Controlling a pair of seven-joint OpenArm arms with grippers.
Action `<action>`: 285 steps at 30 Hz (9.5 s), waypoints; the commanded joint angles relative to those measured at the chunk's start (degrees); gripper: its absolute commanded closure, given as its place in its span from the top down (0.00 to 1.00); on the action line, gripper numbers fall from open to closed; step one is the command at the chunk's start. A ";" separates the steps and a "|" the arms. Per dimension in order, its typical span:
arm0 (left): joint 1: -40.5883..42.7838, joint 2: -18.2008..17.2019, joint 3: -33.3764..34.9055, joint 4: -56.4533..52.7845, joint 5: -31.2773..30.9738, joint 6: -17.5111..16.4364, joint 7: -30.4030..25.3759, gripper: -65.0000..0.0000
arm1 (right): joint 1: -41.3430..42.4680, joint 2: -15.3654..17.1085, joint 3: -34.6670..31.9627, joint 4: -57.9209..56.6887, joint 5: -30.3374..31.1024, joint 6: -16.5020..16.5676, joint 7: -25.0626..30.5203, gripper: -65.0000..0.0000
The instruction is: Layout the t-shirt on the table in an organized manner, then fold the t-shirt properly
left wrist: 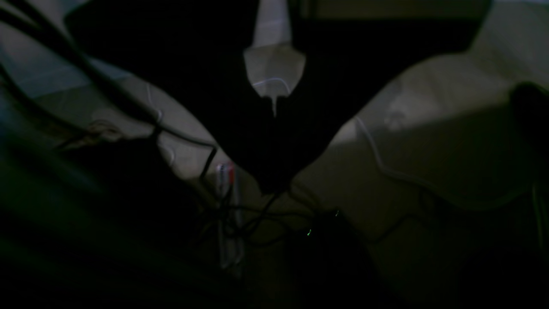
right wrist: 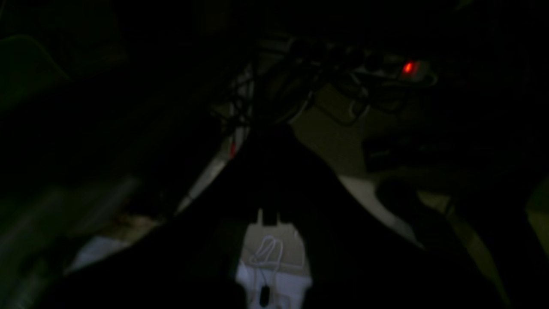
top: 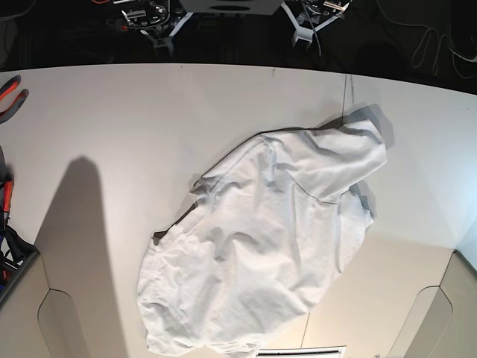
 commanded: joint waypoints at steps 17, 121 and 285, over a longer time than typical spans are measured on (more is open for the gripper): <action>23.15 -10.45 -0.04 29.51 -6.14 -0.17 2.01 0.00 | -23.74 11.10 0.37 33.97 -0.15 0.09 -0.70 0.00; 1.97 -15.87 -1.40 76.00 10.01 -17.99 11.45 0.47 | 44.30 -1.57 34.45 -2.01 5.42 0.94 9.46 0.50; -19.80 -6.01 -18.51 39.76 -14.67 -16.72 25.11 0.47 | -0.28 6.43 21.75 66.62 6.73 10.23 -39.10 0.00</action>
